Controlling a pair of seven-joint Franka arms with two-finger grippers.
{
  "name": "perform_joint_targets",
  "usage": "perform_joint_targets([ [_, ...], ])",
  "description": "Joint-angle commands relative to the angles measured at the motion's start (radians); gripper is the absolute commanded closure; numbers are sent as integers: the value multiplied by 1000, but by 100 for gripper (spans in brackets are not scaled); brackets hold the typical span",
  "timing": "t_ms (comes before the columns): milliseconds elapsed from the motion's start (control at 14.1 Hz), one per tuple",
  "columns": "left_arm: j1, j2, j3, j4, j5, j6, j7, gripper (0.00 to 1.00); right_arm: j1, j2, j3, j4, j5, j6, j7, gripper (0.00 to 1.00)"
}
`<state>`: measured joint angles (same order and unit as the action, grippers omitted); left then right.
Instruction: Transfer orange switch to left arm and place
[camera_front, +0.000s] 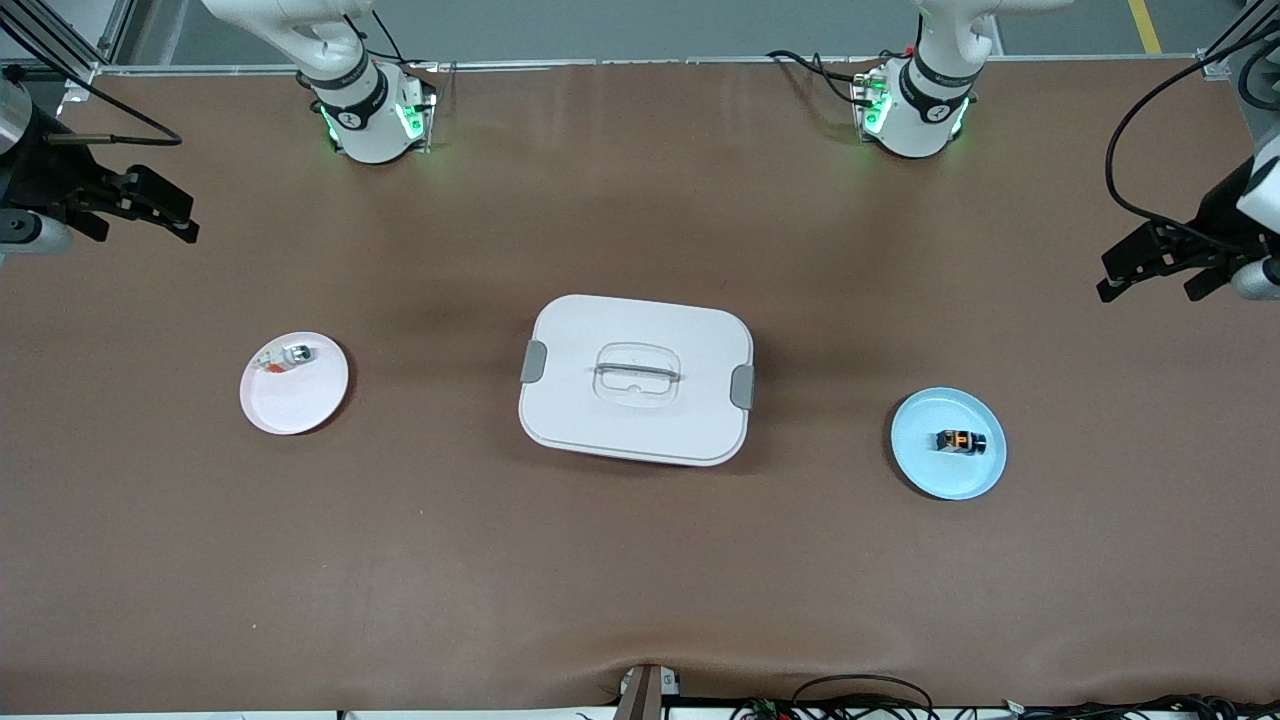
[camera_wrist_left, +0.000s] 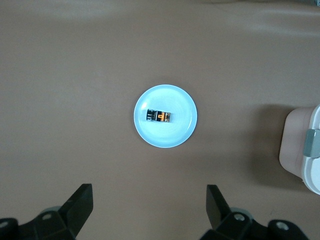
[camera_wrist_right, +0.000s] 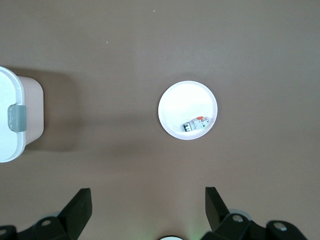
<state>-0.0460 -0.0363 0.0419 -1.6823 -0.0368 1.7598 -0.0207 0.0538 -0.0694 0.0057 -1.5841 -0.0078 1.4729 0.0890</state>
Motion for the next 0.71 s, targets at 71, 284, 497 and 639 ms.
perform_joint_targets([
  [71, -3, 24, -2, 55, 0, -83, 13, 0, -2, -29, 0, -27, -9, 23, -5, 0],
  [284, -3, 29, -23, 52, -2, -97, 1, 0, 0, -29, 0, -30, -6, 24, -5, 0],
  [497, -8, 30, -23, 55, -2, -97, 1, 0, 0, -30, 0, -31, 9, 24, -2, 0],
  [639, -6, 33, -23, 56, 0, -97, 2, 0, -3, -30, -1, -36, 29, 26, 3, 0],
])
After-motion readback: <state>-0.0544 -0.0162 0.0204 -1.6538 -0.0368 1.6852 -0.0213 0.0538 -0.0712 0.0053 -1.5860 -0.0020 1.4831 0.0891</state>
